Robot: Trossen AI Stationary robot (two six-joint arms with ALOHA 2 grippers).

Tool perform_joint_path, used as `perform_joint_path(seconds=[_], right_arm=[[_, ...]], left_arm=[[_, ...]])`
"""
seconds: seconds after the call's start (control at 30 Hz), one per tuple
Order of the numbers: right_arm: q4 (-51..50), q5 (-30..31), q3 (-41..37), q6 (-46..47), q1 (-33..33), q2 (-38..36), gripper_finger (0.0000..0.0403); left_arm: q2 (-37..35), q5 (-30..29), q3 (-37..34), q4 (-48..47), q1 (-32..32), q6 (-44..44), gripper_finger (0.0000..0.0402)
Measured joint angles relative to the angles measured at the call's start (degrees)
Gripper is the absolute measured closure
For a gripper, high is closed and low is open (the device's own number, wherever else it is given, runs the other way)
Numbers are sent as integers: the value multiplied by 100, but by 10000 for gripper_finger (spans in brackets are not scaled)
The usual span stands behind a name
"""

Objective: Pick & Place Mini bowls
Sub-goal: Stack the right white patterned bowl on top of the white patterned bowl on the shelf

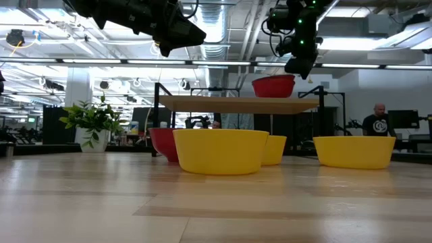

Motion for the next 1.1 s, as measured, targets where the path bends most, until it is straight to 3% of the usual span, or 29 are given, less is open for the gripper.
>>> perform_joint_path(seconds=[0.4, 0.73, 1.1], right_arm=[[71, -199, -38, 231, -281, -595, 340], [1578, -147, -1764, 307, -259, -1668, 340], [1823, -139, -1786, 355, 3, -1248, 340]], left_arm=[[0, -1, 0, 1, 0, 0, 293], [0, -1, 0, 0, 0, 0, 293], [0, -1, 2, 1, 0, 0, 293]])
